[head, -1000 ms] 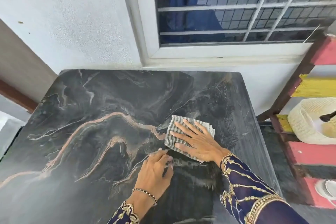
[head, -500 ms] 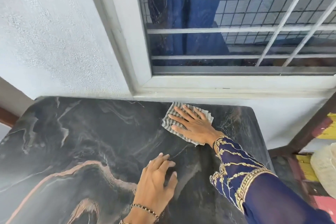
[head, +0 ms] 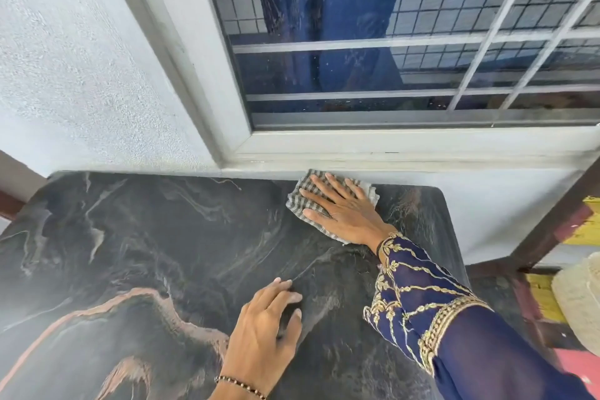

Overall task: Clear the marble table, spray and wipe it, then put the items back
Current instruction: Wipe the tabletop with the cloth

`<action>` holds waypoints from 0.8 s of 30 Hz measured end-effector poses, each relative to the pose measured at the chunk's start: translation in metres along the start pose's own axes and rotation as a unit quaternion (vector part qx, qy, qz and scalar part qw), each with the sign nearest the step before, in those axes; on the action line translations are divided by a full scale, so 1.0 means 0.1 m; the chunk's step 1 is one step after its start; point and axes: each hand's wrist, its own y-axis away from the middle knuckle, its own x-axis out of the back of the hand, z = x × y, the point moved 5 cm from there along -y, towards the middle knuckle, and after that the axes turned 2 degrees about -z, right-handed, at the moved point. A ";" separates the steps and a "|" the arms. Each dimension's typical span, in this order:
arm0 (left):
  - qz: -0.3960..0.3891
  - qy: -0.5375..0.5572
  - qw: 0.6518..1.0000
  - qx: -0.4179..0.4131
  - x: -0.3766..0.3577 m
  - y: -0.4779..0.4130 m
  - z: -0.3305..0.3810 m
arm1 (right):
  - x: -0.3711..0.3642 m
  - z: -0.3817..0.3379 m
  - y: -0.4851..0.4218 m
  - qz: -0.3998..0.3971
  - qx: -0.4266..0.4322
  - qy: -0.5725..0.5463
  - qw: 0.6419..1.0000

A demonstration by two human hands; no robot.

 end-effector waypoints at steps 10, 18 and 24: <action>0.008 0.022 0.999 -0.028 -0.09 -0.02 0.23 | 0.03 1.06 0.90 0.024 -0.141 0.004 0.990; -0.001 0.034 0.999 -0.033 0.00 0.37 0.27 | -0.12 0.98 1.28 0.030 -0.280 -0.050 0.958; -0.011 0.043 0.998 -0.038 0.14 0.74 0.23 | -0.32 0.61 1.83 0.018 -0.277 -0.038 0.960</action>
